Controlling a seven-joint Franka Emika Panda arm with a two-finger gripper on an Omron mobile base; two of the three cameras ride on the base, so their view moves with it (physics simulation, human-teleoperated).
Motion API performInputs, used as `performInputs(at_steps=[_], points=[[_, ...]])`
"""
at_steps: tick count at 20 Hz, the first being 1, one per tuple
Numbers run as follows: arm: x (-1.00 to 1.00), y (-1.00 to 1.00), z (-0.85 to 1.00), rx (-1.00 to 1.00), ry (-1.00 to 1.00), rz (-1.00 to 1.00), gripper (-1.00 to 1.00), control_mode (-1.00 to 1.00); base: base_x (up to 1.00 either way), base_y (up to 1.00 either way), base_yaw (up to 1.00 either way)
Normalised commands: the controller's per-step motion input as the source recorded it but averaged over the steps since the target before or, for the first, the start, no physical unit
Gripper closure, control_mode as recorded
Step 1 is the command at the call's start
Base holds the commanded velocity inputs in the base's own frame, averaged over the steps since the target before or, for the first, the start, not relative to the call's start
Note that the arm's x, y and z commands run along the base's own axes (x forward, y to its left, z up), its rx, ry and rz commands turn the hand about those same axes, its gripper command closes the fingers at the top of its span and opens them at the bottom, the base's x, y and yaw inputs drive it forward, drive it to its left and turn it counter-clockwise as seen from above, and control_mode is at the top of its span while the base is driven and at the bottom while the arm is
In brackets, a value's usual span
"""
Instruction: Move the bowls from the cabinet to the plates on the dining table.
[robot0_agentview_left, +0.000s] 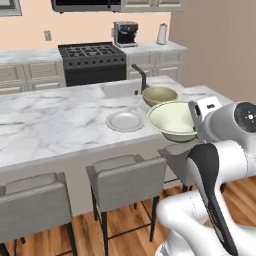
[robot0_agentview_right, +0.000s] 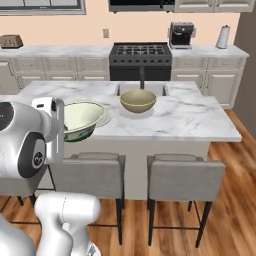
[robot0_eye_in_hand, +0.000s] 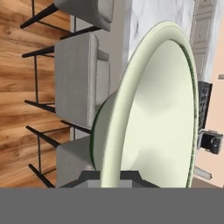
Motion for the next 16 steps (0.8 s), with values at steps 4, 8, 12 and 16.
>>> performInputs(at_steps=[4,8,12,16], points=[[0.00,0.00,0.00,0.00,0.00,0.00,1.00,1.00,0.46,0.09,0.03],[0.00,0.00,0.00,0.00,0.00,0.00,1.00,1.00,0.40,0.11,0.03],[0.00,0.00,0.00,0.00,0.00,0.00,1.00,1.00,0.34,0.12,0.04],[0.00,0.00,0.00,0.00,0.00,0.00,1.00,1.00,0.31,0.08,0.04]])
